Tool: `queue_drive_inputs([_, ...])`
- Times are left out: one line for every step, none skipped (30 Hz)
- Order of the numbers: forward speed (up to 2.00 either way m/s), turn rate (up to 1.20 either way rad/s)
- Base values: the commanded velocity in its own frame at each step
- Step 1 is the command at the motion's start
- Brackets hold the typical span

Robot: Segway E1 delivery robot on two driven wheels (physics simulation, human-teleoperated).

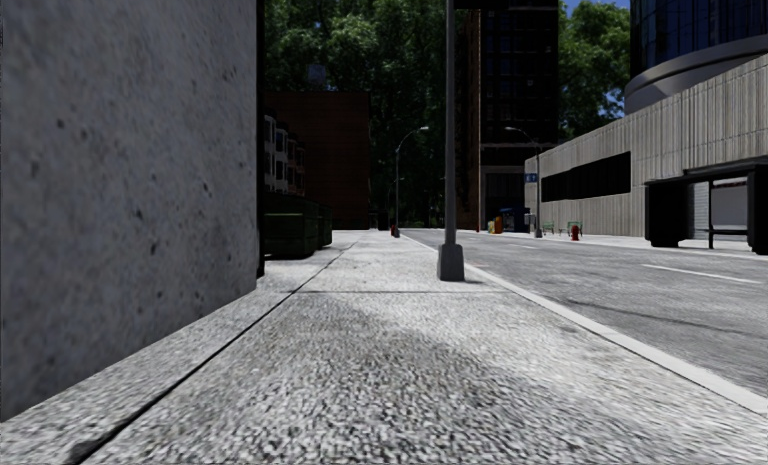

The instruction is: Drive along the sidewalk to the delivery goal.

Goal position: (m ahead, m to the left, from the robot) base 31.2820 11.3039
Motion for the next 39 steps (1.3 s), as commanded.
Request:
queue_drive_inputs([2.00, 0.00])
queue_drive_inputs([2.00, 0.00])
queue_drive_inputs([2.00, 0.00])
queue_drive_inputs([2.00, 0.00])
queue_drive_inputs([2.00, 0.00])
queue_drive_inputs([2.00, 0.00])
queue_drive_inputs([2.00, 0.00])
queue_drive_inputs([2.00, 0.00])
queue_drive_inputs([2.00, 0.00])
queue_drive_inputs([2.00, 0.00])
queue_drive_inputs([2.00, 0.00])
queue_drive_inputs([2.00, 0.00])
queue_drive_inputs([2.00, 0.00])
queue_drive_inputs([2.00, 0.00])
queue_drive_inputs([2.00, 0.00])
queue_drive_inputs([2.00, 0.00])
queue_drive_inputs([2.00, 0.00])
queue_drive_inputs([2.00, 0.00])
queue_drive_inputs([2.00, 0.00])
queue_drive_inputs([2.00, 0.00])
queue_drive_inputs([2.00, 0.00])
queue_drive_inputs([2.00, 0.00])
queue_drive_inputs([2.00, 0.00])
queue_drive_inputs([2.00, 0.00])
queue_drive_inputs([2.00, 0.00])
queue_drive_inputs([2.00, 0.00])
queue_drive_inputs([2.00, 0.00])
queue_drive_inputs([2.00, 0.00])
queue_drive_inputs([2.00, 0.00])
queue_drive_inputs([2.00, 0.00])
queue_drive_inputs([2.00, 0.00])
queue_drive_inputs([2.00, 0.00])
queue_drive_inputs([2.00, 0.00])
queue_drive_inputs([2.00, 0.00])
queue_drive_inputs([2.00, 0.00])
queue_drive_inputs([2.00, 0.00])
queue_drive_inputs([2.00, 0.00])
queue_drive_inputs([2.00, 0.00])
queue_drive_inputs([2.00, 0.00])
